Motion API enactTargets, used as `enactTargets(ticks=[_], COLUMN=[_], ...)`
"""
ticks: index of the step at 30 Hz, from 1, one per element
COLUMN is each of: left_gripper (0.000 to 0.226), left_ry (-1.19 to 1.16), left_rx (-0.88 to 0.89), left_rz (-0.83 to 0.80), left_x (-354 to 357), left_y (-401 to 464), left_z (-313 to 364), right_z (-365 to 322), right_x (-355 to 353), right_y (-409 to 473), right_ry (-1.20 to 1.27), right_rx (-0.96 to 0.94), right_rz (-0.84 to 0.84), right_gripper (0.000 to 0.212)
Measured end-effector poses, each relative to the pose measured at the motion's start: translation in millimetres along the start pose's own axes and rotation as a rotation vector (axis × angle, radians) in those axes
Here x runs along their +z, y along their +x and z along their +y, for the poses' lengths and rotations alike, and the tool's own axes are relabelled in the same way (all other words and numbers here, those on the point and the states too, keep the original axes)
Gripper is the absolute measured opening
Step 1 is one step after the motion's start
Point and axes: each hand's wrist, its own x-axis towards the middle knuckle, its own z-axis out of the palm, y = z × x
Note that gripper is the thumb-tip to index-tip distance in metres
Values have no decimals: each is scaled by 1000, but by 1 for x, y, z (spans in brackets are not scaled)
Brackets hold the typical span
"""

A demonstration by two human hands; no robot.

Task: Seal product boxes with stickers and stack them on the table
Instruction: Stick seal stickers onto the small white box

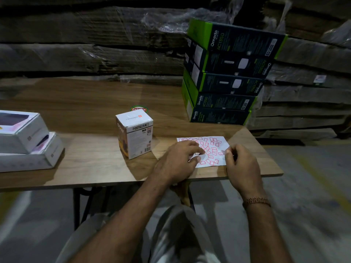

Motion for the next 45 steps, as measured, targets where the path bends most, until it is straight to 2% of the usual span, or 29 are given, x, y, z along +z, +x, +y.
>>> enactTargets(ticks=[7,10,17,20,22,23,24,26,28,30,32,35,37,41,45], left_gripper=[28,30,27,24,20,26,41,87,127,142,127,88,75,71,71], left_ry=[-294,-309,-152,-17,100,154,184,163,76,29,8,-154,-201,-263,-272], left_rx=[-94,-57,191,293,259,207,135,-57,-264,-414,-422,-303,-227,-213,-222], left_rz=[71,147,515,814,1048,1120,1143,1049,856,697,651,671,709,799,802], left_x=[-7,-9,-30,-51,-67,-76,-83,-94,-99,-97,-96,-99,-100,-101,-101], left_y=[-3,-7,-37,-57,-70,-74,-77,-79,-79,-77,-75,-74,-77,-81,-82], left_z=[-3,0,35,48,49,46,40,16,-11,-28,-40,-45,-44,-45,-45], right_z=[-5,-7,-27,-39,-49,-55,-63,-77,-93,-107,-120,-131,-132,-126,-124], right_x=[-2,-1,5,11,16,18,21,29,36,45,55,71,79,82,84], right_y=[-8,-10,-16,-18,-20,-22,-23,-24,-25,-23,-19,-13,-10,-8,-9], right_ry=[-42,-73,-30,53,133,174,218,312,392,435,442,458,442,417,375], right_rx=[-11,-13,-80,-140,-165,-167,-167,-167,-172,-185,-203,-219,-219,-215,-249], right_rz=[34,43,80,83,94,99,104,113,125,142,158,198,220,254,252], right_gripper=[11,11,8,6,8,8,8,9,10,9,8,6,6,6,5])
